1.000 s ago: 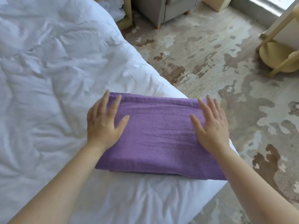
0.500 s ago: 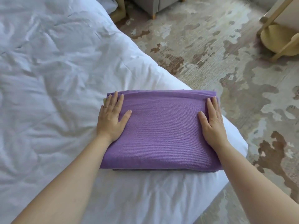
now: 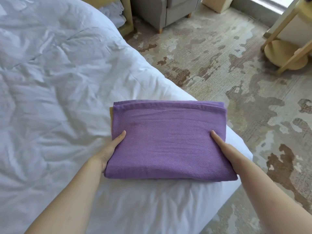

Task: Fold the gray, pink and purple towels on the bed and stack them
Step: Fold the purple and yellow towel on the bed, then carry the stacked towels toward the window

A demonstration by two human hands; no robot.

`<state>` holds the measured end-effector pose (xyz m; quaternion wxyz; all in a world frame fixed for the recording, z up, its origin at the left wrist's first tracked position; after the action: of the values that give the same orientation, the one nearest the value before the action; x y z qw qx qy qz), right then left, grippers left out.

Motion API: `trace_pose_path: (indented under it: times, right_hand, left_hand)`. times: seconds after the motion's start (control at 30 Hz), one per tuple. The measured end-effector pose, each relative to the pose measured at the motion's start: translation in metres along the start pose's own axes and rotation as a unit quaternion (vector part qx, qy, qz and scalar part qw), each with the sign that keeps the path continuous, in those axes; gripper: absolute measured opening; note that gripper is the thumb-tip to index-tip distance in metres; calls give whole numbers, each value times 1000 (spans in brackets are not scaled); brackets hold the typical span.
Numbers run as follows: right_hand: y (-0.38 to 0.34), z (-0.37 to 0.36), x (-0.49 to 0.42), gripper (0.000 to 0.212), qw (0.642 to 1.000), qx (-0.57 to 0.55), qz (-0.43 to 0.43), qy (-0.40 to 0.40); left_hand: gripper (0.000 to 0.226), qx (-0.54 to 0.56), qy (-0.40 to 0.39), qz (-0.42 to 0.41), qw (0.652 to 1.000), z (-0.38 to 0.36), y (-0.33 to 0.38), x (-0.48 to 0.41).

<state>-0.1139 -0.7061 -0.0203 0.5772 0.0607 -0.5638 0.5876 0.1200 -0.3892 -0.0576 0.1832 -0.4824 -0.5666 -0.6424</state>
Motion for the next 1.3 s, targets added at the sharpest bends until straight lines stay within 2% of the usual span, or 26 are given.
trace_pose_path:
  times: [0.1,0.2,0.3,0.47,0.63,0.7,0.83,0.97,1.0,1.13,1.17,1.3]
  right_hand:
    - [-20,13,12,72,999,7,8,36]
    - [-46,30,41,67,996,10,53,72]
    - [-66,47,77,59,991,-3,99,88]
    - [-102,72,146,29,958,-46,244,144]
    - [-126,109,182,30,938,-40,288,187]
    - [-129,135,180,40,933,-34,293,208]
    - [-128,202,154,52,931,-44,280,228]
    - [-125,291,106,57,934,-57,261,236]
    - [-126,316,92,59,936,-60,254,236]
    - [-144,415,53,54,939,-78,242,230]
    - [-151,436,47,53,939,-82,245,229]
    - [-179,500,23,51,939,-99,246,219]
  left_hand:
    - [55,8,3,-26,1000,-13,15,20]
    - [71,-15,7,-57,998,-26,37,55]
    - [84,-74,47,-121,989,-37,66,97]
    - [65,-135,63,-246,958,-87,109,175]
    - [56,-158,60,-335,927,-160,130,228]
    - [56,-163,63,-345,922,-190,138,235]
    - [71,-174,50,-353,918,-265,147,228]
    - [48,-184,24,-329,926,-369,155,203]
    - [48,-186,15,-317,930,-397,158,198]
    - [88,-202,3,-279,939,-498,177,181]
    - [88,-205,2,-275,939,-519,182,180]
    - [63,-183,1,-270,945,-584,210,180]
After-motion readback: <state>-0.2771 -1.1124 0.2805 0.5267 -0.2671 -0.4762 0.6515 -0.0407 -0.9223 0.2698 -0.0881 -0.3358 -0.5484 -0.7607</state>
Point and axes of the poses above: each hand's wrist, its own x-axis away from the middle knuckle, its own z-axis out of the back of the hand, y = z × x, the point moved 4 cm from there along -x, towards the middle knuckle, and after that the axes turned 9 degrees about y, right-handed, at the moved point
